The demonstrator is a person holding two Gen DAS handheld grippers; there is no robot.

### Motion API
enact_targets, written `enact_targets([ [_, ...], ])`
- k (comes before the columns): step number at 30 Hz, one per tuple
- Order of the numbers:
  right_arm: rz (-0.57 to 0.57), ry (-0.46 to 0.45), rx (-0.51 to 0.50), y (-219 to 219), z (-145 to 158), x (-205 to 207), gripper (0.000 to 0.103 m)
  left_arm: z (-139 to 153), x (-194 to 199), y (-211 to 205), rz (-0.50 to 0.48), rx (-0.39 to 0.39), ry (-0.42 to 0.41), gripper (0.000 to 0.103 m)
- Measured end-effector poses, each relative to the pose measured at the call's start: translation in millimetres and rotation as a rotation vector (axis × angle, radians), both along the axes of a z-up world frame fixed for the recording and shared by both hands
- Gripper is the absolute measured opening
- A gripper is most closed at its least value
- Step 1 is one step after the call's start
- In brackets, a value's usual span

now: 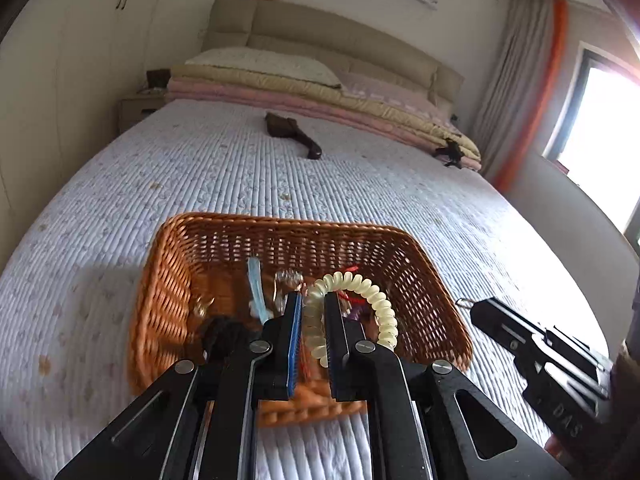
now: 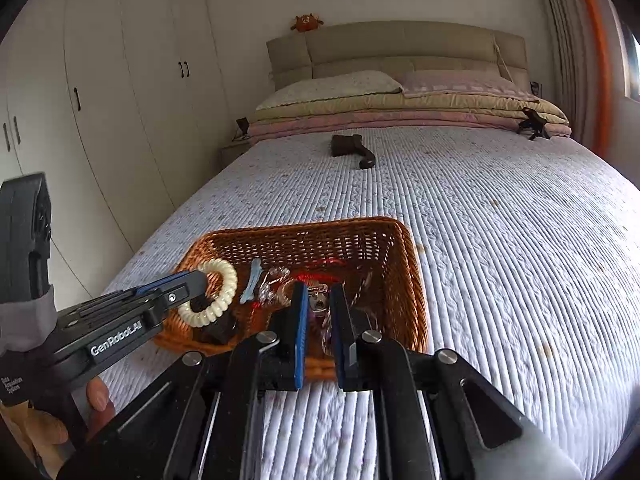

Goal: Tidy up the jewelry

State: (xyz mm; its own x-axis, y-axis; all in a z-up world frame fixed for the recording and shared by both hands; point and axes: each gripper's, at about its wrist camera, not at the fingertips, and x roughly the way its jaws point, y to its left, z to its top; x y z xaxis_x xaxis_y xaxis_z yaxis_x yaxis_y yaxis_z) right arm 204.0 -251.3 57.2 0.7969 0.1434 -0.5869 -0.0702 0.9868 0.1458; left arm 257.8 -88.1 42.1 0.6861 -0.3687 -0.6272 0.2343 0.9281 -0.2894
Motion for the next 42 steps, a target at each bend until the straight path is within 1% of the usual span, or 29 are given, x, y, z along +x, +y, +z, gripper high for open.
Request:
enact_targets([
  [4,-0.004,0.060,-0.008,0,-17,38,0.013,-14,41,-6,0.023,0.006,0.071,0.011],
  [7,-0.014,0.128,0.015,-7,-36,63,0.013,-26,60,-15,0.037,0.062,0.114,0.011],
  [10,-0.015,0.188,0.037,-9,-54,78,0.012,-34,67,-25,0.031,0.110,0.134,0.011],
  [14,0.012,0.240,-0.001,-6,-70,87,0.012,-45,69,-34,0.014,0.157,0.164,0.011],
  [17,0.013,0.233,-0.021,-3,-72,85,0.013,-47,70,-36,0.025,0.181,0.160,0.011],
  [20,0.016,0.230,0.004,-5,-70,85,0.013,-47,68,-35,0.012,0.163,0.161,0.013],
  [25,0.014,0.218,0.054,-12,-63,74,0.013,-30,51,-34,-0.020,0.155,0.101,0.014],
  [26,0.014,0.213,0.063,-17,-58,70,0.015,-26,48,-33,-0.026,0.150,0.090,0.017],
  [27,0.017,0.208,0.072,-18,-55,68,0.023,-21,43,-32,-0.031,0.144,0.081,0.026],
  [28,0.022,0.193,0.083,-21,-49,62,0.029,-16,37,-30,-0.036,0.134,0.068,0.032],
  [29,0.025,0.176,0.091,-22,-45,56,0.037,-11,29,-27,-0.039,0.122,0.049,0.044],
  [30,0.028,0.156,0.092,-22,-40,49,0.037,-6,23,-24,-0.038,0.117,0.031,0.048],
  [33,0.022,0.124,0.084,-19,-28,28,0.037,10,-3,-14,-0.034,0.119,-0.035,0.048],
  [35,0.033,0.076,0.094,-17,-18,3,0.037,21,-29,-3,-0.037,0.103,-0.083,0.048],
  [36,0.036,0.052,0.089,-15,-13,-10,0.037,26,-43,3,-0.038,0.093,-0.107,0.050],
  [37,0.036,0.028,0.073,-13,-10,-23,0.037,29,-54,9,-0.035,0.086,-0.127,0.052],
  [38,0.025,-0.006,0.041,-8,-5,-41,0.038,33,-70,16,-0.023,0.084,-0.155,0.057],
  [40,0.003,-0.069,-0.025,2,-1,-76,0.045,36,-101,27,-0.007,0.089,-0.207,0.060],
  [42,-0.014,-0.127,-0.064,9,1,-108,0.053,34,-135,37,0.011,0.099,-0.256,0.061],
])
